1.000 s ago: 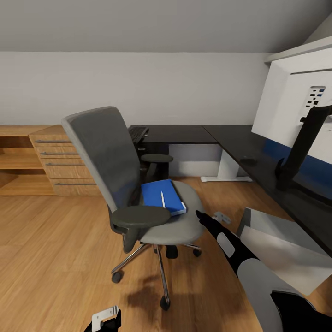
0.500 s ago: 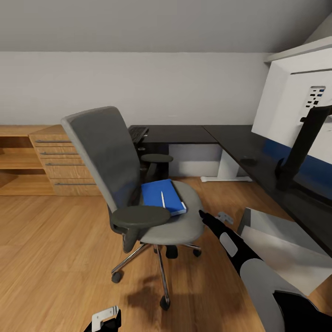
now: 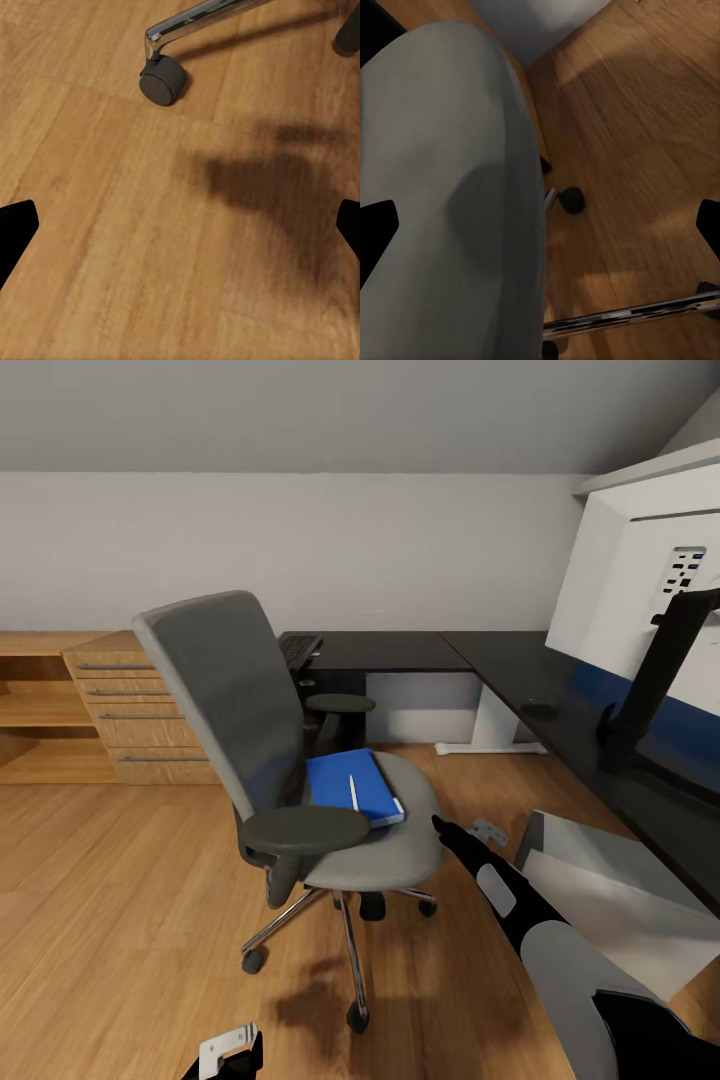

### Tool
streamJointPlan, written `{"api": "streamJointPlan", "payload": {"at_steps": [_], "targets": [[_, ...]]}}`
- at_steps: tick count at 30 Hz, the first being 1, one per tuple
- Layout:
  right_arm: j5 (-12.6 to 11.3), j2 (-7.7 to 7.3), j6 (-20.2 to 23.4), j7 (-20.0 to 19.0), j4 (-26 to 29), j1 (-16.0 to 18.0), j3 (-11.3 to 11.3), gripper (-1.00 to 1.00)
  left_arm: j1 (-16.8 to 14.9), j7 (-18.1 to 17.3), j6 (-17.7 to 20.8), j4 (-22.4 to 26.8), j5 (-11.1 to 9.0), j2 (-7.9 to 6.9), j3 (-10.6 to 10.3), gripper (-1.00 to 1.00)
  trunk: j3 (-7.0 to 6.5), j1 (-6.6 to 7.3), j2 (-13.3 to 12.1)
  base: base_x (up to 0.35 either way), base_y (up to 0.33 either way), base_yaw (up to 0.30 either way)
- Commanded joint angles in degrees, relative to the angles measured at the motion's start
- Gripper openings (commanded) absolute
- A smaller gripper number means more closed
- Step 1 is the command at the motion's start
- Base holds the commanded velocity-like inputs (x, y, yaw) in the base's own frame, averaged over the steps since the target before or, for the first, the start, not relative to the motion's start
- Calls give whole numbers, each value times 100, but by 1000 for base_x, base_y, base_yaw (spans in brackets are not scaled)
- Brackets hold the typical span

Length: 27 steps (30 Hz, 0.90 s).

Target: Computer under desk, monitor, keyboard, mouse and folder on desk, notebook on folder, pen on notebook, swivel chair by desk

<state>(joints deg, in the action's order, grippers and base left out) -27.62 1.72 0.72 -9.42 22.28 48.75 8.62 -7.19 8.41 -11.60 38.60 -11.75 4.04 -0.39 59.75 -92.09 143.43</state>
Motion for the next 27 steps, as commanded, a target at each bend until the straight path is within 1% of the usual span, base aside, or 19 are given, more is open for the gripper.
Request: {"api": "streamJointPlan", "payload": {"at_steps": [1,10,18,27], "targets": [[-52,3,7,-34,-3,3,27,100,-2,13,-20,-2,-30,1,-5,100,5,1,2,0,0,0],[-51,9,7,-34,-5,3,26,100,-2,14,-18,-2,-31,1,-3,100,5,1,2,16,0,0],[-51,12,7,-38,-5,3,26,100,-2,15,-24,-2,-31,-4,3,100,5,1,2,205,0,0],[-51,5,7,-42,-5,3,27,100,-2,14,-20,-2,-35,-7,4,100,5,1,2,51,0,0]]}}
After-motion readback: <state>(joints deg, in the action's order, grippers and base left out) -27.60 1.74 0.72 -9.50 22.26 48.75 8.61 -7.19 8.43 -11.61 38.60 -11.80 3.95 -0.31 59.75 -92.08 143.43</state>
